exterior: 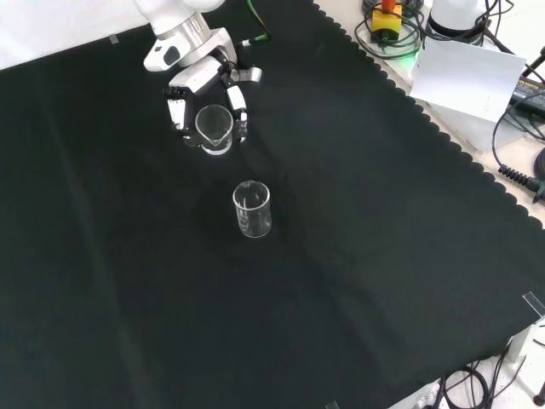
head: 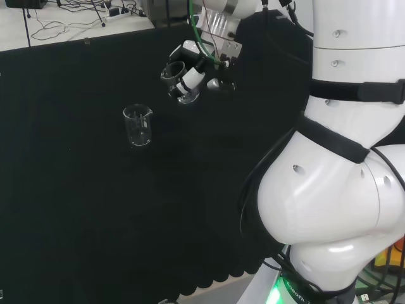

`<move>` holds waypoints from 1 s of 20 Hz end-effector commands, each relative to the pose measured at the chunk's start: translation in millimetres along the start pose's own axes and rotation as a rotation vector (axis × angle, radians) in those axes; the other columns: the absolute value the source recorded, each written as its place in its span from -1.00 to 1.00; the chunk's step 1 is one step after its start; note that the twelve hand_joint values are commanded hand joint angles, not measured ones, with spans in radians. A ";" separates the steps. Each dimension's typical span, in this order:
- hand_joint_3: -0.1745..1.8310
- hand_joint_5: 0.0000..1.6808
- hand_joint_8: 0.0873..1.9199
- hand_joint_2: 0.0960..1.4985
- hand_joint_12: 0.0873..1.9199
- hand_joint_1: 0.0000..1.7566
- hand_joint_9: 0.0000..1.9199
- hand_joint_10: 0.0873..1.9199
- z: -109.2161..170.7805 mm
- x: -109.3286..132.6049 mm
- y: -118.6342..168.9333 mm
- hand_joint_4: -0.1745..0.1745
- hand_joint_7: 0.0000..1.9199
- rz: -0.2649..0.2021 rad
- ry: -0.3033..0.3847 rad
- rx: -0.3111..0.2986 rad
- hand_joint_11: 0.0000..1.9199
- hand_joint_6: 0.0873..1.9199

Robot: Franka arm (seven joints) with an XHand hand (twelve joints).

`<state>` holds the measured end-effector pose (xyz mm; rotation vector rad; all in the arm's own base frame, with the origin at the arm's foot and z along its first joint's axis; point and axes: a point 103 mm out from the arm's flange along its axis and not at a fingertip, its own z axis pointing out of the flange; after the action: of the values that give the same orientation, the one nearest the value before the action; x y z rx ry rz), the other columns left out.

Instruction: Pour the water from the handheld beaker into the one on the table.

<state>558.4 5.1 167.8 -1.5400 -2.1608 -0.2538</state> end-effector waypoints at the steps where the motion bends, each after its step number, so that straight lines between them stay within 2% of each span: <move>1: -0.36 0.38 -0.16 -0.04 -0.29 0.61 0.34 -0.41 0.5 11.8 -2.3 -1.00 0.19 -0.008 -0.025 0.038 0.24 -0.27; 13: -0.36 0.39 -0.16 -0.05 -0.30 0.61 0.34 -0.41 8.1 43.6 -0.1 -1.00 0.19 -0.021 -0.173 0.176 0.24 -0.27; 20: -0.36 0.38 -0.15 -0.05 -0.30 0.61 0.34 -0.41 15.7 51.2 6.8 -1.00 0.19 -0.001 -0.230 0.253 0.24 -0.27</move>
<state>546.9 47.8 180.3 -1.4932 -2.2600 0.1043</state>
